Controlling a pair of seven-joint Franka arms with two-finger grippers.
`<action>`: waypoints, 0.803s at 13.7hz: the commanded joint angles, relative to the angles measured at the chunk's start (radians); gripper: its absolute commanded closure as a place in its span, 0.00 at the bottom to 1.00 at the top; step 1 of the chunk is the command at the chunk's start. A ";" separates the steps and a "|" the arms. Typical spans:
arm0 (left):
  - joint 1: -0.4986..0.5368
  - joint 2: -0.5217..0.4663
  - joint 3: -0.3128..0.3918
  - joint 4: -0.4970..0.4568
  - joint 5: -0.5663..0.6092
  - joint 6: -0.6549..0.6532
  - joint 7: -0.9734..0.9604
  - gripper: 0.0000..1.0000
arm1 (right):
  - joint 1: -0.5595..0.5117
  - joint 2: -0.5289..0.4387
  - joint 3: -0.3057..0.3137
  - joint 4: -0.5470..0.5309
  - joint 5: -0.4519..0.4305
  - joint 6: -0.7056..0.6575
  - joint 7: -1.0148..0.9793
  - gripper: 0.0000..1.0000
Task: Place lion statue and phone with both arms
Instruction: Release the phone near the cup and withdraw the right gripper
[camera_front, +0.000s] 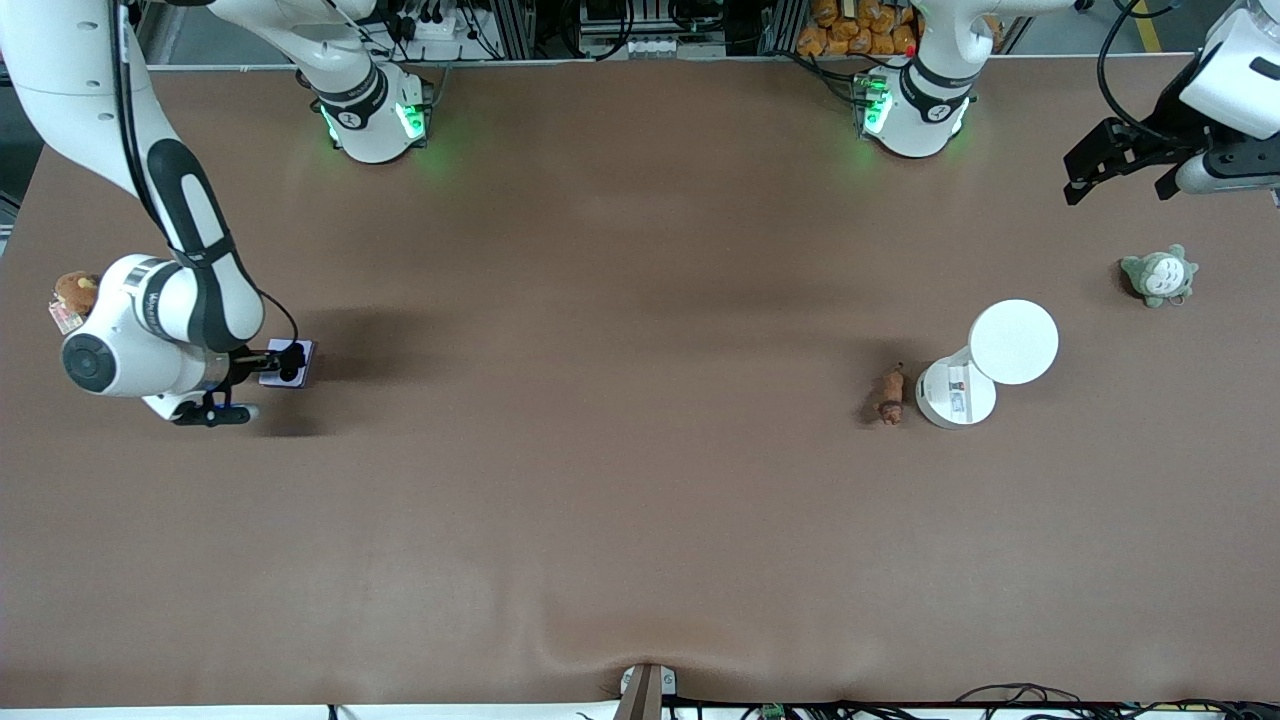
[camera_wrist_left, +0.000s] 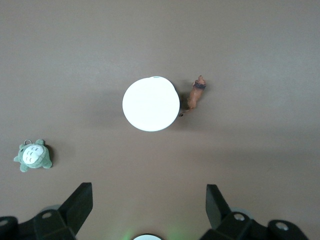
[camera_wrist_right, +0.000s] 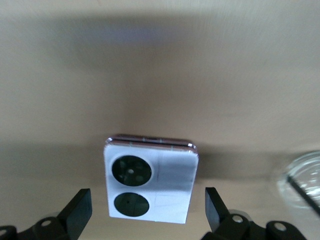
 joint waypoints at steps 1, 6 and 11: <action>0.005 0.008 -0.001 0.019 0.016 -0.008 0.016 0.00 | 0.011 -0.024 0.009 0.137 0.008 -0.098 -0.019 0.00; 0.007 0.009 0.001 0.019 0.007 -0.007 0.019 0.00 | 0.009 0.047 0.009 0.527 0.004 -0.362 -0.005 0.00; 0.005 0.008 0.001 0.017 0.005 -0.007 0.019 0.00 | 0.041 0.038 0.002 0.721 0.003 -0.475 -0.005 0.00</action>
